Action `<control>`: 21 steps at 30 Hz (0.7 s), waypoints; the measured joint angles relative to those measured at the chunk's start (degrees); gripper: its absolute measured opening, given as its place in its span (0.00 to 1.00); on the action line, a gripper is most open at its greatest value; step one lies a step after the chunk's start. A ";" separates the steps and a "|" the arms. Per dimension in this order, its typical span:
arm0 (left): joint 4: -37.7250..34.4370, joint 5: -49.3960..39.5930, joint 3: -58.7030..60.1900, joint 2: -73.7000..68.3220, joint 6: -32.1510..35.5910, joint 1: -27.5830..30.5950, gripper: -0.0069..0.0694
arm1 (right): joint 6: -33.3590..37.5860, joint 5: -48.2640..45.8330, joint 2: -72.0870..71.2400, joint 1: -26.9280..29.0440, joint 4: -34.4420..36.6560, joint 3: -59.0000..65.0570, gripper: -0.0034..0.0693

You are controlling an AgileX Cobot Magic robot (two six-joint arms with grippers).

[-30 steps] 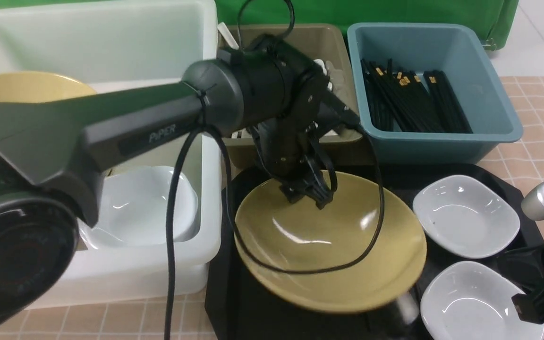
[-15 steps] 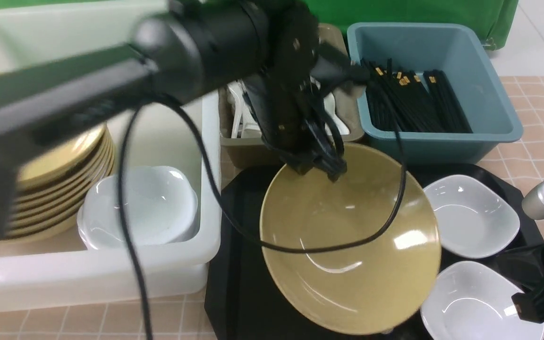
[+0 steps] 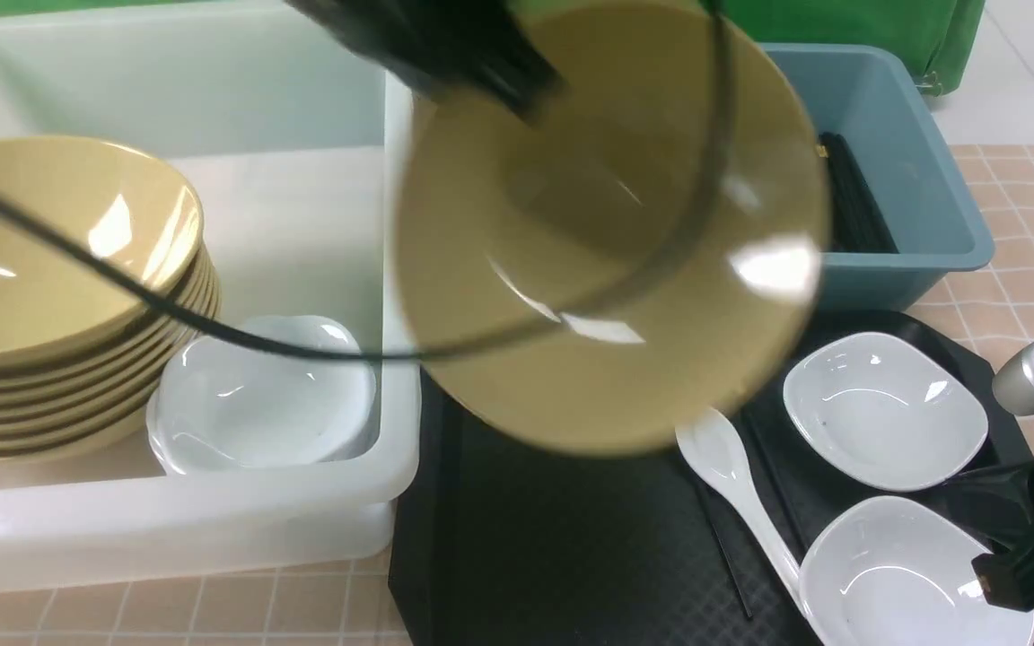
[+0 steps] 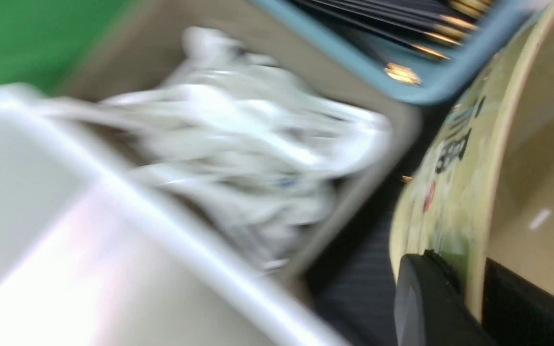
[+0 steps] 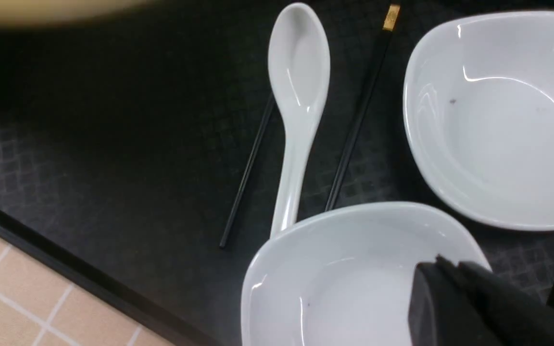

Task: On brown table put chopsticks spoon bowls plates into blue grey white boxes.
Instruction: 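Place the tan bowl onto the bowl stack in the left bin with the left gripper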

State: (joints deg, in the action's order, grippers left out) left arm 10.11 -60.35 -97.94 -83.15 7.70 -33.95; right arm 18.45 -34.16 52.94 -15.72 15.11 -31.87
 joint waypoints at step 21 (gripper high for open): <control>-19.76 8.27 23.53 6.07 -3.76 61.33 0.10 | 0.00 0.04 0.00 0.00 0.54 0.00 0.17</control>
State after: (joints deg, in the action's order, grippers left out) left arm -9.65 -52.08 -74.41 -77.08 3.94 27.39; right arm 18.45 -34.12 52.94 -15.72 15.65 -31.87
